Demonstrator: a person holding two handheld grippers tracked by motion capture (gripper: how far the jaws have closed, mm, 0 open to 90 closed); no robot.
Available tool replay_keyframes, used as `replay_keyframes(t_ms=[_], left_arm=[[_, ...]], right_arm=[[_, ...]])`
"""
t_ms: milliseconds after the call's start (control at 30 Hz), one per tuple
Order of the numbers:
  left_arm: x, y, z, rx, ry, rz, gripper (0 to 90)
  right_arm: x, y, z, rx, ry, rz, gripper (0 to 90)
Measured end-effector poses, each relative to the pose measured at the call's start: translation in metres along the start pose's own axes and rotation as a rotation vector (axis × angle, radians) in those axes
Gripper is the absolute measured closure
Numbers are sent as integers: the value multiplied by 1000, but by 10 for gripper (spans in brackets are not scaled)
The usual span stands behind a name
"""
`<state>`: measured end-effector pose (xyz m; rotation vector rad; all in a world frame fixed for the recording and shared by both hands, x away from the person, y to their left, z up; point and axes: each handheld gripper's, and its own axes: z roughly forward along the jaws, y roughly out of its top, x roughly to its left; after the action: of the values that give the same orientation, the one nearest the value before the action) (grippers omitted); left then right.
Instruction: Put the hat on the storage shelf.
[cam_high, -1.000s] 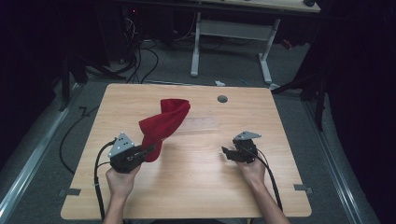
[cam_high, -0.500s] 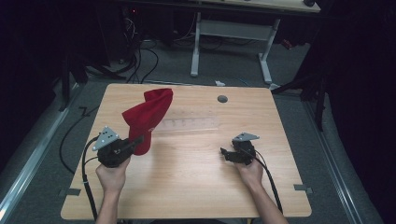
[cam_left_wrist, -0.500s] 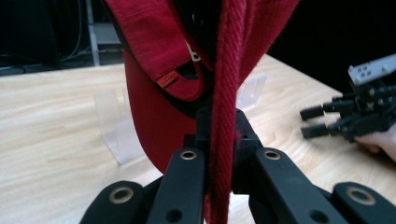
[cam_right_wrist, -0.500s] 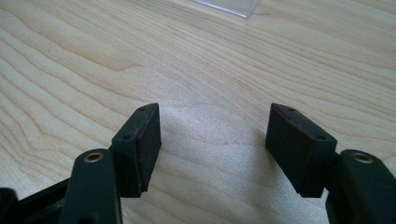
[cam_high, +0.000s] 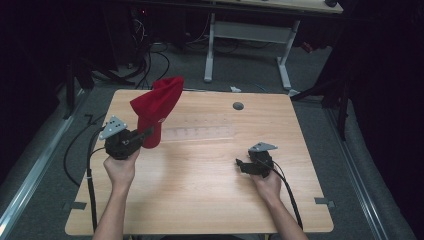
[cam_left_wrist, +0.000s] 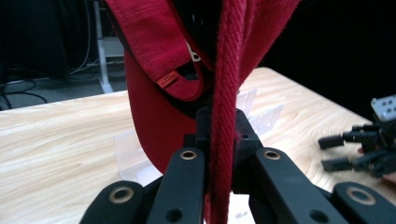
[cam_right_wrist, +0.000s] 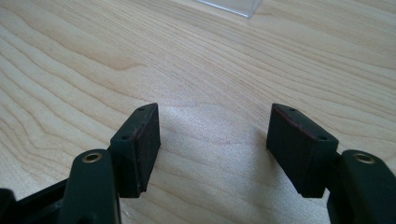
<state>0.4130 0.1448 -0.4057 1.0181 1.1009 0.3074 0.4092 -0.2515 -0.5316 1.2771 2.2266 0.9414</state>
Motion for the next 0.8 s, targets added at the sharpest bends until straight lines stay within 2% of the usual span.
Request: replay_keyframes(t_ms=[67,233,333,433,533,633,800], left_arm=[[3,2,6,-7,-3,-20,855],[7,4,19,-24,-4,-17,856],[11,5,26,-33,0,-33,855],[16,4,35,-32,20,-23,855],[17,3,41,-33,18,-23,855],[17,0,46,-40,17,-3,855],[23,-4,53,-42,21,-18,855]], right_arm=[[0,0,0,2,-1,0,351],[0,0,0,1,1,2,350],[0,0,0,2,1,3,350],[0,0,0,2,1,3,350],[0,0,0,2,1,3,349],[0,0,0,1,3,1,348],[-1,0,0,0,4,2,348]])
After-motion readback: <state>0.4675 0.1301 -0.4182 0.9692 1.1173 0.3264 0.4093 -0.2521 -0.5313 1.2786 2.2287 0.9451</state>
